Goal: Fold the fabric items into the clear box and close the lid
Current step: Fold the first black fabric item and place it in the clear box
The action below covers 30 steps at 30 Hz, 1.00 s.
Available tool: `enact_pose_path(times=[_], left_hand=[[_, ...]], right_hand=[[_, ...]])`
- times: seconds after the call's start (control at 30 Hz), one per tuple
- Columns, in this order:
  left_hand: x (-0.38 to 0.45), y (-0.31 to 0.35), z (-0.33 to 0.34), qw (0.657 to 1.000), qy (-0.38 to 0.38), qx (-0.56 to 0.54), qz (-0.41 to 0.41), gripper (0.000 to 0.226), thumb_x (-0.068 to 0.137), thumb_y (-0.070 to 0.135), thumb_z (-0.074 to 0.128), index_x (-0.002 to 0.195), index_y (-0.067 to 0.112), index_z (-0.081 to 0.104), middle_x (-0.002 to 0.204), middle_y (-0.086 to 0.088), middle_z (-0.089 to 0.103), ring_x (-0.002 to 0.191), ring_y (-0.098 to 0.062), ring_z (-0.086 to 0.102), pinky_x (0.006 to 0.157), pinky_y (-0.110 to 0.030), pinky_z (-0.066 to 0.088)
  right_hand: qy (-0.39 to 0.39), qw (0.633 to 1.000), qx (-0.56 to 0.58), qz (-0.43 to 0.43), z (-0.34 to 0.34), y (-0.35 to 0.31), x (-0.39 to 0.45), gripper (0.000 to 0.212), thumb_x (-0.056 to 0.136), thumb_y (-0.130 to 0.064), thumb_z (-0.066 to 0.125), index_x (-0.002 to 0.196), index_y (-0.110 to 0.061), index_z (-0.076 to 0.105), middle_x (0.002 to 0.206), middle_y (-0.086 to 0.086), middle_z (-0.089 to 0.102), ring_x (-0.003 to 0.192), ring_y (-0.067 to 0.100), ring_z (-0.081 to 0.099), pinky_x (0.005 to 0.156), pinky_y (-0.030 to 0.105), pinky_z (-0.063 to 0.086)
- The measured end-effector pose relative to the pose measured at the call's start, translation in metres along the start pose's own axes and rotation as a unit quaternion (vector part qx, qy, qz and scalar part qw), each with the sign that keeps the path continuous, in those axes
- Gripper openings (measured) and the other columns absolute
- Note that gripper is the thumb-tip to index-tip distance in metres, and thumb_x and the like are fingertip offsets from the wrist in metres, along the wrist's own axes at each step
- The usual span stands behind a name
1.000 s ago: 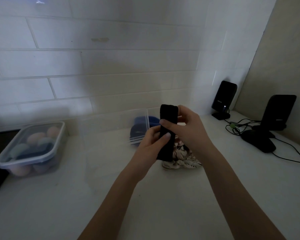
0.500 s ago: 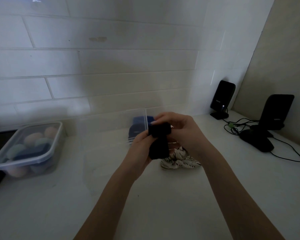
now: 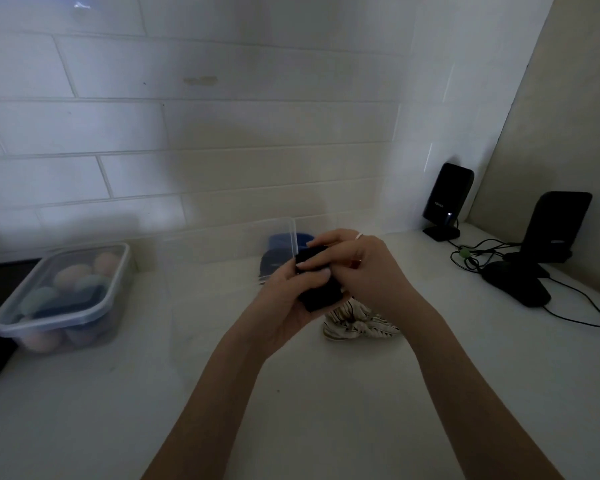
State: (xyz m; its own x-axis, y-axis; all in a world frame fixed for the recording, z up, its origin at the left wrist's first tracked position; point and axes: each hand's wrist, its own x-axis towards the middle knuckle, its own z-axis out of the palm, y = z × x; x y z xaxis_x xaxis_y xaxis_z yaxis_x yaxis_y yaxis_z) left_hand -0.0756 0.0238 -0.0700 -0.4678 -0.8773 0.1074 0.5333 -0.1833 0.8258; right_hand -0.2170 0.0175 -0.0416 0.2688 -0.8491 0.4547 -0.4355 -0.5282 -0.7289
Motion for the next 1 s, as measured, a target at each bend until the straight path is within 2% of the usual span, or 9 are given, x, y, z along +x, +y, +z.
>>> enact_pose_path(times=[0.13, 0.2, 0.27, 0.43, 0.53, 0.6, 0.7, 0.83, 1.0], left_hand=[[0.004, -0.004, -0.009, 0.998, 0.034, 0.033, 0.037, 0.052, 0.073, -0.007, 0.058, 0.124, 0.000, 0.048, 0.114, -0.017, 0.065, 0.101, -0.025, 0.067, 0.078, -0.031, 0.057], [0.006, -0.004, -0.012, 0.995, 0.050, 0.068, 0.059, 0.055, 0.071, -0.005, 0.063, 0.123, 0.001, 0.049, 0.115, -0.016, 0.065, 0.102, -0.025, 0.066, 0.077, -0.030, 0.057], [0.005, -0.004, -0.014, 0.984, 0.076, 0.143, 0.077, 0.052, 0.074, -0.002, 0.067, 0.123, 0.005, 0.050, 0.115, -0.015, 0.065, 0.098, -0.025, 0.067, 0.072, -0.028, 0.056], [-0.002, -0.002, -0.009, 0.915, 0.162, 0.349, 0.123, 0.051, 0.075, 0.009, 0.072, 0.118, 0.022, 0.047, 0.108, -0.005, 0.062, 0.087, -0.018, 0.067, 0.061, -0.021, 0.054], [-0.017, 0.017, -0.017, 0.874, 0.153, 0.432, 0.165, 0.040, 0.080, 0.017, 0.070, 0.112, 0.027, 0.049, 0.099, 0.000, 0.070, 0.084, -0.009, 0.068, 0.072, -0.024, 0.055], [-0.033, 0.036, -0.033, 0.830, 0.197, 0.481, 0.203, 0.017, 0.084, 0.020, 0.065, 0.099, 0.025, 0.058, 0.092, 0.005, 0.071, 0.078, 0.001, 0.065, 0.074, -0.014, 0.050], [-0.057, 0.055, -0.065, 0.772, 0.310, 0.493, 0.254, 0.005, 0.082, 0.030, 0.064, 0.077, 0.028, 0.062, 0.081, 0.006, 0.069, 0.072, -0.002, 0.061, 0.069, -0.018, 0.048], [-0.075, 0.046, -0.091, 0.777, 0.367, 0.438, 0.264, 0.009, 0.076, 0.034, 0.056, 0.072, 0.027, 0.060, 0.076, -0.002, 0.066, 0.073, -0.020, 0.063, 0.072, -0.037, 0.051], [-0.087, 0.032, -0.103, 0.757, 0.386, 0.450, 0.275, 0.007, 0.079, 0.026, 0.055, 0.072, 0.026, 0.058, 0.074, 0.002, 0.063, 0.074, -0.022, 0.061, 0.066, -0.031, 0.048]], right_hand=[[0.019, 0.986, 0.154, 0.063, -0.003, -0.007, 0.000, 0.042, 0.085, 0.011, 0.043, 0.102, -0.013, 0.073, 0.107, 0.001, 0.069, 0.100, 0.008, 0.065, 0.082, 0.016, 0.053], [0.003, 0.982, 0.165, 0.094, -0.003, -0.006, 0.002, 0.031, 0.092, -0.005, 0.049, 0.115, -0.019, 0.066, 0.107, -0.001, 0.069, 0.099, 0.009, 0.065, 0.082, 0.017, 0.054], [-0.033, 0.983, 0.140, 0.114, 0.003, -0.003, 0.003, 0.020, 0.091, -0.021, 0.059, 0.109, -0.024, 0.066, 0.106, 0.000, 0.069, 0.097, 0.010, 0.067, 0.079, 0.019, 0.055], [0.011, 0.994, 0.052, 0.091, 0.021, 0.003, 0.006, 0.009, 0.084, -0.023, 0.067, 0.089, -0.029, 0.062, 0.107, -0.001, 0.065, 0.098, 0.012, 0.063, 0.080, 0.026, 0.055], [0.068, 0.980, 0.152, 0.113, 0.022, 0.000, 0.010, 0.004, 0.090, -0.014, 0.060, 0.094, -0.015, 0.059, 0.087, 0.000, 0.066, 0.085, 0.017, 0.066, 0.069, 0.025, 0.056], [0.089, 0.956, 0.246, 0.134, 0.022, -0.006, 0.013, 0.008, 0.094, -0.012, 0.054, 0.100, -0.007, 0.055, 0.086, 0.002, 0.064, 0.081, 0.015, 0.064, 0.059, 0.021, 0.056], [0.022, 0.944, 0.281, 0.169, 0.041, -0.024, 0.014, 0.009, 0.097, -0.014, 0.048, 0.105, -0.009, 0.048, 0.094, 0.002, 0.060, 0.086, 0.017, 0.062, 0.054, 0.025, 0.058], [-0.126, 0.955, 0.170, 0.206, 0.089, -0.050, 0.018, 0.015, 0.098, -0.020, 0.047, 0.111, -0.014, 0.043, 0.108, 0.006, 0.050, 0.092, 0.025, 0.058, 0.054, 0.042, 0.060], [-0.211, 0.964, -0.001, 0.163, 0.127, -0.052, 0.017, 0.030, 0.094, -0.018, 0.053, 0.123, -0.012, 0.048, 0.116, 0.008, 0.056, 0.098, 0.020, 0.056, 0.087, 0.035, 0.053]])
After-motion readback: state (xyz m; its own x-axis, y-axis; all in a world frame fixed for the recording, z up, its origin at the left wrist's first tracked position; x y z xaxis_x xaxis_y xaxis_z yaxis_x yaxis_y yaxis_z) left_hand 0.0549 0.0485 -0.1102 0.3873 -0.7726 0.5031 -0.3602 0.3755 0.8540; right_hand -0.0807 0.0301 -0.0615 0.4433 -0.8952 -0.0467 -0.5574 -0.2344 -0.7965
